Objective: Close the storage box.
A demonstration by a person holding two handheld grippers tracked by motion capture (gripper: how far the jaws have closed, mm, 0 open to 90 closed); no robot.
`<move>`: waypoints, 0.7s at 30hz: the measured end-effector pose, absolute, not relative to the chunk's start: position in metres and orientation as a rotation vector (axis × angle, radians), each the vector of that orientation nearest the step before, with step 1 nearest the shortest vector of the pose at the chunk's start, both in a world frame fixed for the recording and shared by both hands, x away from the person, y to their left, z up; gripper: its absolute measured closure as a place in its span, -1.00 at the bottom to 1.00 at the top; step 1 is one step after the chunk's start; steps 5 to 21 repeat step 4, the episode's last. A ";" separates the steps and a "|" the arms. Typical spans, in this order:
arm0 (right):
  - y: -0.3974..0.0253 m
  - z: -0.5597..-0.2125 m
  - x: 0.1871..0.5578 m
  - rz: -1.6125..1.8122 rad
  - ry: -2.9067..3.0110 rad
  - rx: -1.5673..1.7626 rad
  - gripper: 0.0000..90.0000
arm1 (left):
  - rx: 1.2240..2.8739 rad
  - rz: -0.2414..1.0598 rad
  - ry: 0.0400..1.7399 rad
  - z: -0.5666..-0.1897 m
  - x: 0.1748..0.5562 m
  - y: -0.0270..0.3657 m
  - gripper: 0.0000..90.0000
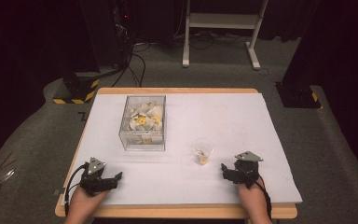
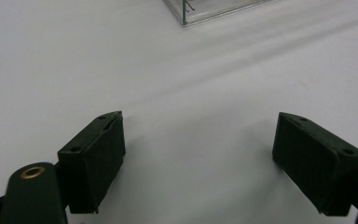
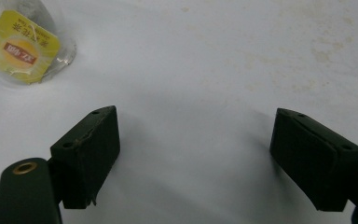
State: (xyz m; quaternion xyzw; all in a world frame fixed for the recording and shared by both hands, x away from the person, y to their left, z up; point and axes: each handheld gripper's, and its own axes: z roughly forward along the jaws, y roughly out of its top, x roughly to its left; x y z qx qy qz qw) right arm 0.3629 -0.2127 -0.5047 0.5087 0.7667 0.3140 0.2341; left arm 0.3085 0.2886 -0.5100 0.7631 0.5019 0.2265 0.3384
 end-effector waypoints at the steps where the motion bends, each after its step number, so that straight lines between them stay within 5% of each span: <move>1: -0.213 -0.505 0.363 0.860 2.105 1.387 -0.64 | 1.988 0.592 1.307 -0.510 0.309 0.289 -0.62; 21: -0.212 -0.505 0.362 0.850 2.103 1.372 -0.64 | 1.989 0.593 1.306 -0.510 0.309 0.289 -0.62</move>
